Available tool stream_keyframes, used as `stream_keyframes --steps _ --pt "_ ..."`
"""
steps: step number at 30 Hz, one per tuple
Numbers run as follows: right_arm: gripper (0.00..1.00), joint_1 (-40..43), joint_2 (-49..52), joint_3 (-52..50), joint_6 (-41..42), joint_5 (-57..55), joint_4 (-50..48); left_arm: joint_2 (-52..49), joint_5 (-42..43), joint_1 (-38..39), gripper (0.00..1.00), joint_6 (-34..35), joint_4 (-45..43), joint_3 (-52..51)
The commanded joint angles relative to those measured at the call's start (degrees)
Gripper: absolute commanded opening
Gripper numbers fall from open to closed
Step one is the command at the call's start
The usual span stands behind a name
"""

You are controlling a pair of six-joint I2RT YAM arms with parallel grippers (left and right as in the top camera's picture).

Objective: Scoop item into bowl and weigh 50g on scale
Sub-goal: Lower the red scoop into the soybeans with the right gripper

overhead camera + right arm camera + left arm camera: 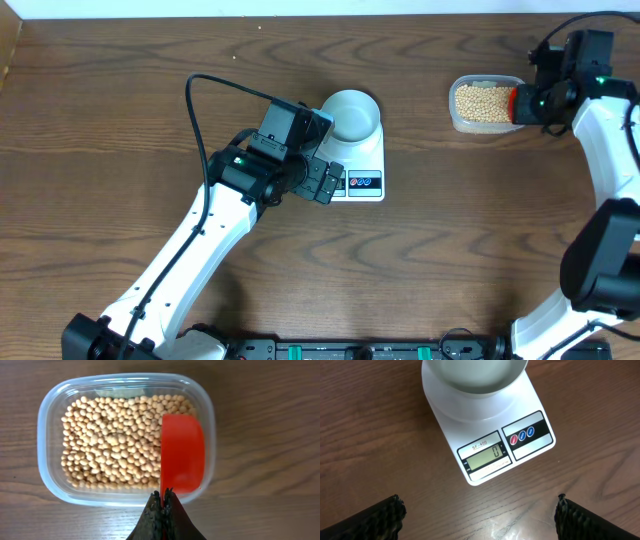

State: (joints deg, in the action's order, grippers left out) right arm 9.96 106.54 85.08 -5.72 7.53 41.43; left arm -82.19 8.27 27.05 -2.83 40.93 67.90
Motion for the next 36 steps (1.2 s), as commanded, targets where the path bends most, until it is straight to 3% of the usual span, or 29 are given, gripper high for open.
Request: stream_keyframes --steps 1,36 --pt "0.01 0.09 1.53 0.96 3.04 3.41 -0.04 0.22 0.24 -0.13 0.98 -0.13 0.20 -0.15" --pt "0.01 5.53 11.72 0.94 13.42 35.19 -2.05 0.22 0.24 -0.13 0.98 -0.13 0.22 -0.15"
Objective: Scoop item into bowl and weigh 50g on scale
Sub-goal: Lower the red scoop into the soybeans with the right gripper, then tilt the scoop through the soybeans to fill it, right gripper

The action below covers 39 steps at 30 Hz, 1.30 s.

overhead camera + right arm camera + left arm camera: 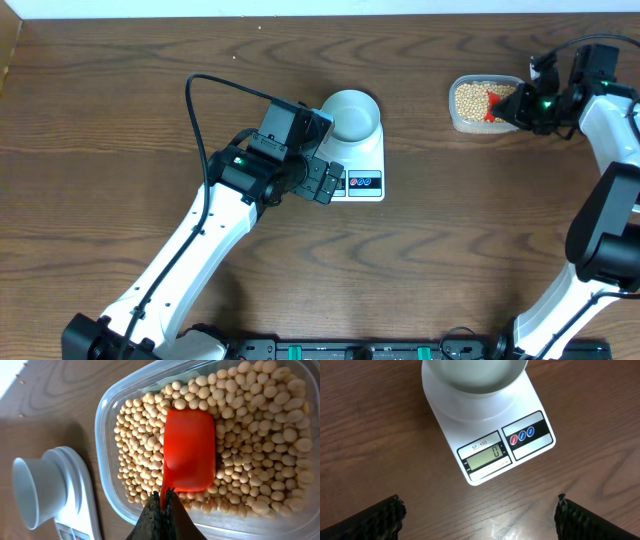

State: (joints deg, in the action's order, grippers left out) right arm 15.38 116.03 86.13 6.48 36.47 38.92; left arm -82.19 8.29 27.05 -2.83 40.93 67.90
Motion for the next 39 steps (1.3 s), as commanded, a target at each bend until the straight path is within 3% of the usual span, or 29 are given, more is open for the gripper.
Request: stream_keyframes --steps 1,39 --pt "0.01 0.35 2.23 -0.11 1.22 7.43 0.35 0.22 0.20 -0.13 0.98 -0.13 0.20 -0.15" --pt "0.01 10.91 2.23 -0.35 2.38 22.03 0.07 0.22 0.22 -0.13 0.98 -0.13 0.22 -0.15"
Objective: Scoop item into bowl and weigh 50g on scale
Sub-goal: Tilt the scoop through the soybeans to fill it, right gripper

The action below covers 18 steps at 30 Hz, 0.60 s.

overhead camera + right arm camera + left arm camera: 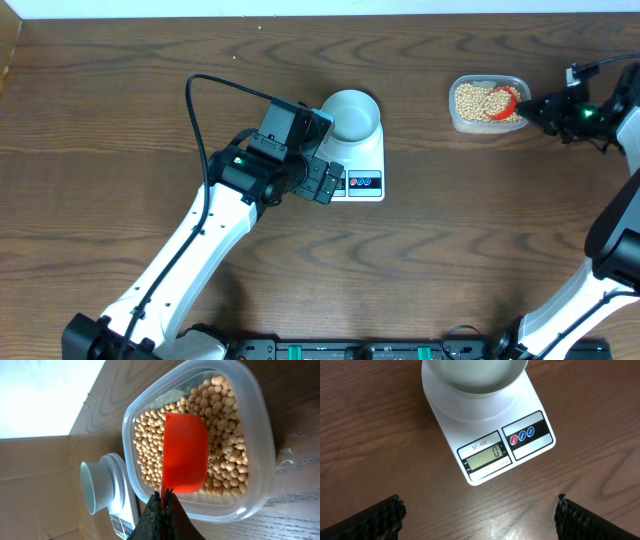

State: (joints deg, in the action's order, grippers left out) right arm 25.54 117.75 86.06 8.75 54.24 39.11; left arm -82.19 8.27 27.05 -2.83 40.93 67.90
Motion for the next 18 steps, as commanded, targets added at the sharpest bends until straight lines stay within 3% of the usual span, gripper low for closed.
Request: stream_keyframes --steps 1,18 --pt "0.01 0.98 0.50 -0.28 -0.04 4.72 -0.13 0.22 0.24 -0.13 0.98 -0.13 0.22 -0.15" --pt "0.01 1.53 0.50 -0.28 -0.72 17.03 -0.37 0.22 0.24 -0.13 0.98 -0.13 0.22 -0.15"
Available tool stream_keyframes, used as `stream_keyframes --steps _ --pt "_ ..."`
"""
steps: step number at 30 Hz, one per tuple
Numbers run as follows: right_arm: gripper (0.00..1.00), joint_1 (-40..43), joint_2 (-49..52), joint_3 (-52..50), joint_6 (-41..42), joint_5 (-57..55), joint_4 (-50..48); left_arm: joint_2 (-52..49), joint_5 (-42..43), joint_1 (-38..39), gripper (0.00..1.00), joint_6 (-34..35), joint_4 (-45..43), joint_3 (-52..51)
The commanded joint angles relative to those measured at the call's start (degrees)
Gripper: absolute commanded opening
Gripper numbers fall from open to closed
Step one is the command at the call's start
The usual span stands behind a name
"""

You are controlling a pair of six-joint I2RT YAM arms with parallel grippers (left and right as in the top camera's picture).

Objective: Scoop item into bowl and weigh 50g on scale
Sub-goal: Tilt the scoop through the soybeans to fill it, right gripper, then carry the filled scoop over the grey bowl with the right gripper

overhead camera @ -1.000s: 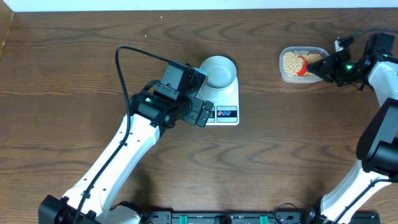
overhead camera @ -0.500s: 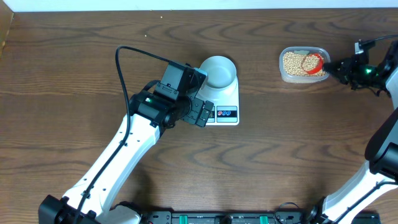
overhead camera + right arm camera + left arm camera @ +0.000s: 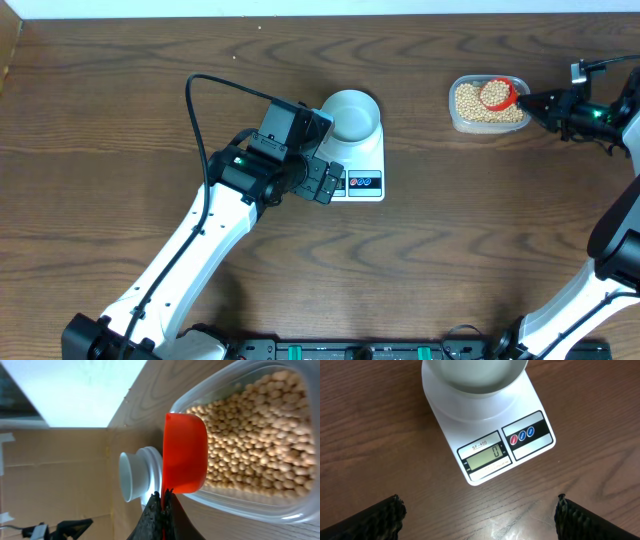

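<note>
A white bowl (image 3: 352, 112) stands on the white scale (image 3: 366, 168), whose display (image 3: 494, 452) reads 0. At the far right a clear tub of soybeans (image 3: 480, 108) sits on the table. My right gripper (image 3: 545, 102) is shut on the handle of a red scoop (image 3: 497, 93), which is over the tub's right part with beans showing inside it. The right wrist view shows the scoop (image 3: 185, 452) from its outer side, held by that gripper (image 3: 162, 494). My left gripper (image 3: 480, 512) hangs open just in front of the scale, with nothing between its fingers (image 3: 375, 520).
The left arm (image 3: 200, 235) reaches across the table's middle from the front left toward the scale. A black cable (image 3: 205, 95) loops behind it. The table's back edge runs just behind the tub and bowl.
The scoop has shifted slightly toward the back of the tub and now shows beans inside it. The right wrist has tilted further. The left arm and the scale reading are unchanged.
At first the right gripper held the empty red scoop over the tub's right end. Then the scoop was down among the beans mid-tub. Then it was at the tub's right side, tilted, and now it carries beans. The left gripper stayed open by the scale, which reads 0.
</note>
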State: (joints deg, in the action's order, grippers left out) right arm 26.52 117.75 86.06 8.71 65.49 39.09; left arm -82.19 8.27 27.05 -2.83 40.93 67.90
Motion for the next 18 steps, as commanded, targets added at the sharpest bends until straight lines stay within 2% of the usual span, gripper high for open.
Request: stream_keyframes --steps 1,6,18 --pt "0.01 0.55 0.50 -0.28 -0.87 6.88 -0.61 0.22 0.24 -0.13 0.98 -0.13 0.20 -0.15" --pt "0.01 0.26 0.50 -0.28 -1.09 12.74 -1.92 0.22 0.24 -0.13 0.98 -0.13 0.22 -0.15" --pt "0.01 -6.19 0.48 -0.17 0.17 13.09 -2.36 0.22 0.24 -0.13 0.98 -0.13 0.22 -0.15"
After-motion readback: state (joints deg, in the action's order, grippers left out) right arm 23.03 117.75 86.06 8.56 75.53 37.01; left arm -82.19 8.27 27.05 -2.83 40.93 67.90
